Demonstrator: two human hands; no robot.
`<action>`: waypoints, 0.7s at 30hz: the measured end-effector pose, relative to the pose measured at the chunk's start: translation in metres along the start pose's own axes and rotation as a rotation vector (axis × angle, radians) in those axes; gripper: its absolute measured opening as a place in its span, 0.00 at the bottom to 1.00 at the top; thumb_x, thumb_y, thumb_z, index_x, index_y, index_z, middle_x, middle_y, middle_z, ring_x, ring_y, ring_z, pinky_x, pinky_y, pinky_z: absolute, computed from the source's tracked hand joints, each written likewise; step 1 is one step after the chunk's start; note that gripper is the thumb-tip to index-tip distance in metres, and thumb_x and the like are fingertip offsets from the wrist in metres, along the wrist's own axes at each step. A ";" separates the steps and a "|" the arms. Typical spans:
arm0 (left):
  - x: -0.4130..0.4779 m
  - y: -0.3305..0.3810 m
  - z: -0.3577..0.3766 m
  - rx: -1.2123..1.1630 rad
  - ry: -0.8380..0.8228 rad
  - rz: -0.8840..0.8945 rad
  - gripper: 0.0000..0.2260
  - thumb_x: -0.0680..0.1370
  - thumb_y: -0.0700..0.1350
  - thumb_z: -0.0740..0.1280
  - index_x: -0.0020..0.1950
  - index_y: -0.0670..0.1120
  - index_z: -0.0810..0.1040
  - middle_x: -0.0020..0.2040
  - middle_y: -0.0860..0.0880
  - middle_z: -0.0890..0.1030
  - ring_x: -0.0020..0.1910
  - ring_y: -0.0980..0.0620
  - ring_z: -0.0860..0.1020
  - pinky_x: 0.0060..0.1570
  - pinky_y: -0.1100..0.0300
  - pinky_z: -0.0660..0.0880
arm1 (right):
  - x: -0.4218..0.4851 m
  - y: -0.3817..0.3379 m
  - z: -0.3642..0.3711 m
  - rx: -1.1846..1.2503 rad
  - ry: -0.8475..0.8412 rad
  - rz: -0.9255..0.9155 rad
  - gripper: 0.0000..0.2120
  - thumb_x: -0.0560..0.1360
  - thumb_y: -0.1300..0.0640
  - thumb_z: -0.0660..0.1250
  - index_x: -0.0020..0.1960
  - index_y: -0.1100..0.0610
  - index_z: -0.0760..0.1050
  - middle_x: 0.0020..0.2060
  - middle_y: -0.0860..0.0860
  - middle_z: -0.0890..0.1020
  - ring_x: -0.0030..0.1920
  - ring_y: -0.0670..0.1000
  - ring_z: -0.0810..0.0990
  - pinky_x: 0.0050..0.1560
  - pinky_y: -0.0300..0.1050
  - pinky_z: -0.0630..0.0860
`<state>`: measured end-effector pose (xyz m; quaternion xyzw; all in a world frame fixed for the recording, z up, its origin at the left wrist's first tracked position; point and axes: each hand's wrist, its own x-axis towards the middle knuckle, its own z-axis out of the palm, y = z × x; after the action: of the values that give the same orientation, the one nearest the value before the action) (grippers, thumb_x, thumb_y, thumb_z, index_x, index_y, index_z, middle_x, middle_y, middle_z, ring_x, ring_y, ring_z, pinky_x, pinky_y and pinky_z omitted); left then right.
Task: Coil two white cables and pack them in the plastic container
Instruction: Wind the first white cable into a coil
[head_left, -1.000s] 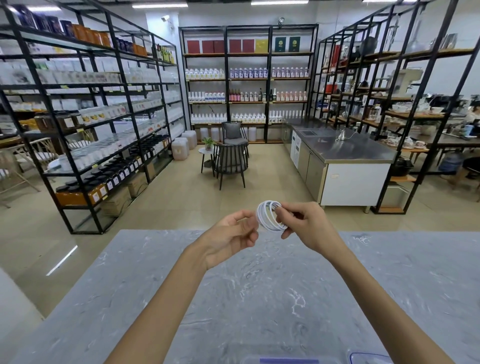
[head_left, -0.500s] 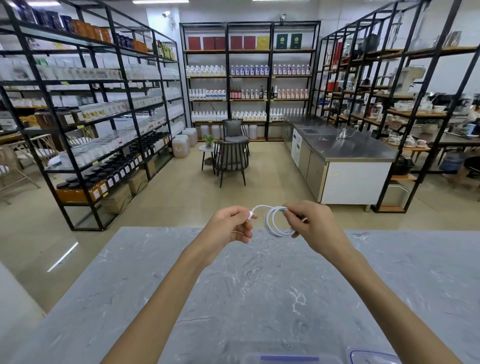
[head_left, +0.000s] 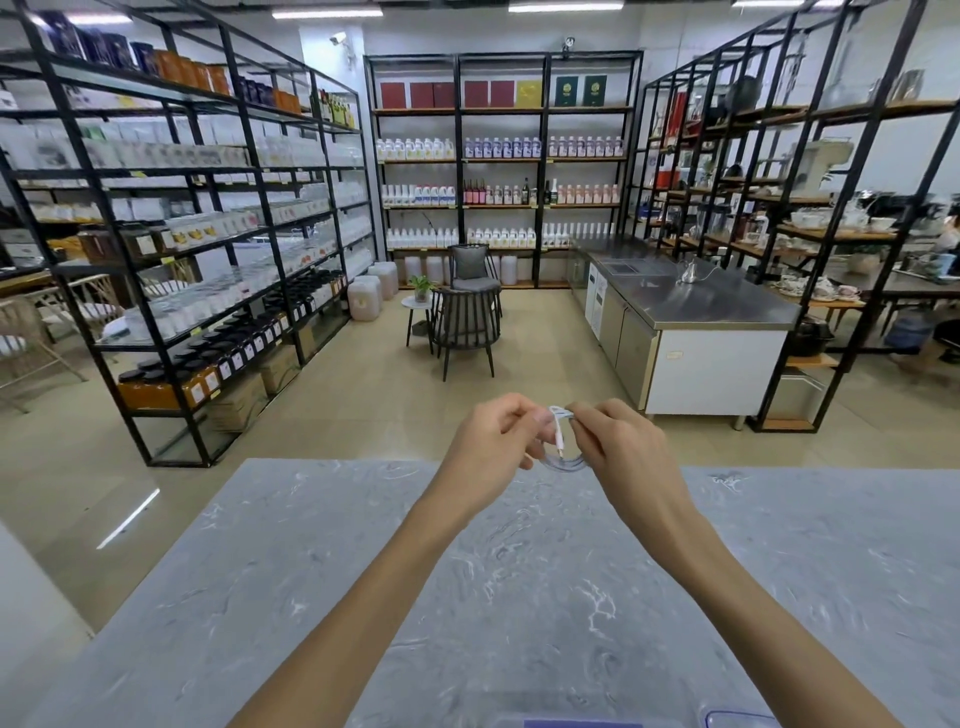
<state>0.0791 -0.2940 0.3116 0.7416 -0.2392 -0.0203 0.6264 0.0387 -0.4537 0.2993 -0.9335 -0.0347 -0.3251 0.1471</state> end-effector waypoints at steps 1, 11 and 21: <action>0.000 0.000 0.001 0.012 -0.007 0.012 0.06 0.79 0.44 0.66 0.47 0.44 0.81 0.43 0.48 0.86 0.38 0.57 0.80 0.38 0.63 0.77 | 0.000 0.000 -0.001 0.032 0.011 0.003 0.08 0.79 0.59 0.63 0.44 0.60 0.76 0.33 0.53 0.71 0.33 0.58 0.72 0.31 0.50 0.65; 0.001 -0.003 0.005 0.058 0.048 0.104 0.06 0.75 0.43 0.71 0.41 0.45 0.75 0.39 0.54 0.74 0.35 0.57 0.71 0.37 0.69 0.69 | -0.001 0.002 -0.010 0.119 0.026 -0.057 0.09 0.80 0.58 0.64 0.43 0.61 0.78 0.33 0.54 0.75 0.33 0.57 0.74 0.33 0.54 0.72; -0.002 0.001 -0.006 0.451 0.016 0.758 0.08 0.79 0.35 0.61 0.52 0.41 0.80 0.50 0.48 0.81 0.53 0.52 0.78 0.54 0.58 0.75 | -0.001 0.008 -0.017 0.106 0.084 -0.074 0.05 0.79 0.60 0.66 0.50 0.59 0.81 0.34 0.50 0.72 0.32 0.54 0.70 0.32 0.48 0.69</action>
<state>0.0789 -0.2880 0.3136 0.7196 -0.4880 0.2696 0.4140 0.0291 -0.4668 0.3095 -0.9080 -0.0799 -0.3671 0.1854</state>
